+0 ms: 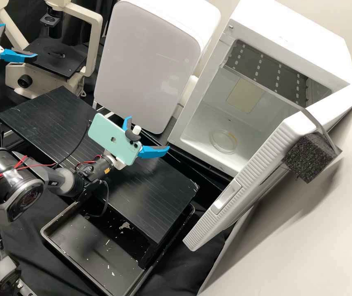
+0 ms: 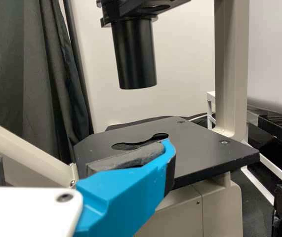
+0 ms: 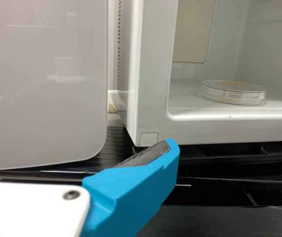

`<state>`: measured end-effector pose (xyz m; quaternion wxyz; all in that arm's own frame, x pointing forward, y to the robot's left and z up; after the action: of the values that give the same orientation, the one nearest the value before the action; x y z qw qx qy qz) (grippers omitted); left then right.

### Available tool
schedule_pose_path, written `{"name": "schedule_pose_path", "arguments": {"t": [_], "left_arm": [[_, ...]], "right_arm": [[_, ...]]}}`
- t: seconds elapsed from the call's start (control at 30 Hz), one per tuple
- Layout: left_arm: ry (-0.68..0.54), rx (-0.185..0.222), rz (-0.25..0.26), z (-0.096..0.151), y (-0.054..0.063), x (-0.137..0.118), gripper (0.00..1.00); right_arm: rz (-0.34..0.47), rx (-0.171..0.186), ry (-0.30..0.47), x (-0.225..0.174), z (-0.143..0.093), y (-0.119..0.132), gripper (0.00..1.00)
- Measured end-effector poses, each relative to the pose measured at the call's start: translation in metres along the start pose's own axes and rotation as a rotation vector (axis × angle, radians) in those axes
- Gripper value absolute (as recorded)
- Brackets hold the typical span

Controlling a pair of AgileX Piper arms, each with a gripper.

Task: Close the incubator door

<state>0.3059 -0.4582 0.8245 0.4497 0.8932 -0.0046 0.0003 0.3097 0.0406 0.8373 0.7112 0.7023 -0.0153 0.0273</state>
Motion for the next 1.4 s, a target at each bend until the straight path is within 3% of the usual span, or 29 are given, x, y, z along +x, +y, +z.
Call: {"name": "schedule_pose_path", "arguments": {"t": [0.27, 0.43, 0.73, 0.83, 0.97, 1.07, 1.3, 1.4], "left_arm": [[0.0, 0.0, 0.0, 0.0, 0.0, 0.0, 1.0], [0.0, 0.0, 0.0, 0.0, 0.0, 0.0, 1.0], [0.0, 0.0, 0.0, 0.0, 0.0, 0.0, 1.0], [0.0, 0.0, 0.0, 0.0, 0.0, 0.0, 1.0], [0.0, 0.0, 0.0, 0.0, 0.0, 0.0, 1.0], [0.0, 0.0, 0.0, 0.0, 0.0, 0.0, 1.0], [0.0, 0.0, 0.0, 0.0, 0.0, 0.0, 1.0], [0.0, 0.0, 0.0, 0.0, 0.0, 0.0, 1.0]], "right_arm": [[0.014, -0.011, 0.005, -0.006, 0.006, 0.002, 1.0], [0.055, 0.02, -0.015, -0.028, 0.02, 0.014, 1.0], [0.261, 0.024, -0.055, -0.077, 0.041, 0.047, 1.0], [0.378, -0.004, -0.106, -0.097, 0.042, 0.06, 1.0], [0.54, -0.073, -0.203, -0.118, 0.041, 0.075, 1.0], [0.615, -0.107, -0.254, -0.128, 0.041, 0.082, 1.0], [0.659, -0.165, -0.358, -0.133, 0.049, 0.088, 1.0], [0.662, -0.173, -0.389, -0.127, 0.055, 0.091, 1.0]]}}
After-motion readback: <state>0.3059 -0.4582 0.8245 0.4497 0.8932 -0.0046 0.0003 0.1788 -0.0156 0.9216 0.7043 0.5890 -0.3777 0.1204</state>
